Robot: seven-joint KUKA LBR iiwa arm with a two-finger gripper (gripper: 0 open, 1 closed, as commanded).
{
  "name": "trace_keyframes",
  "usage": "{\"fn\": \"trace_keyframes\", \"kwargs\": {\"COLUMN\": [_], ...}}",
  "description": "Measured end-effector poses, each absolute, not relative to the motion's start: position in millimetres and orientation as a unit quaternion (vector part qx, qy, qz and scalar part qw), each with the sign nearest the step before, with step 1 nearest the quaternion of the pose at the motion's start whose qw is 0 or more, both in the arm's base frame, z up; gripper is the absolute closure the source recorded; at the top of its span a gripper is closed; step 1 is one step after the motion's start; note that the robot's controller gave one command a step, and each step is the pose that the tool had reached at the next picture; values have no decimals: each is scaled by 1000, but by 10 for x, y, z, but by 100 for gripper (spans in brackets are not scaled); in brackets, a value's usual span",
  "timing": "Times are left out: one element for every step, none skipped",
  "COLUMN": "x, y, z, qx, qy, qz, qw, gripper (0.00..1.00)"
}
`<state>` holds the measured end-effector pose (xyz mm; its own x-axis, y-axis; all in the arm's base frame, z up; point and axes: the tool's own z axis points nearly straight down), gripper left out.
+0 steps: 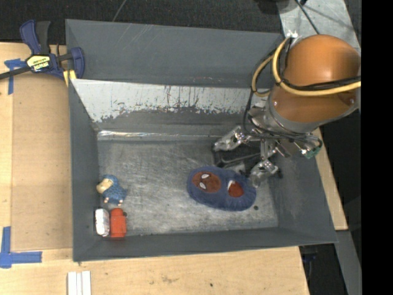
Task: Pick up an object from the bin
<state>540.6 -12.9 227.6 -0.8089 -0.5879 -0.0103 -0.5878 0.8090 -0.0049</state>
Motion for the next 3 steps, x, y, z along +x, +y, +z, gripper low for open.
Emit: {"fn": "trace_keyframes", "kwargs": {"x": [5568, 5604, 5536], "y": [-260, -227, -289], "z": [911, 966, 2716], "qx": [-380, -379, -401], "qy": [925, 925, 916], "qz": [-1, -1, -3], "qw": [4, 12, 6], "gripper": [0, 100, 100]}}
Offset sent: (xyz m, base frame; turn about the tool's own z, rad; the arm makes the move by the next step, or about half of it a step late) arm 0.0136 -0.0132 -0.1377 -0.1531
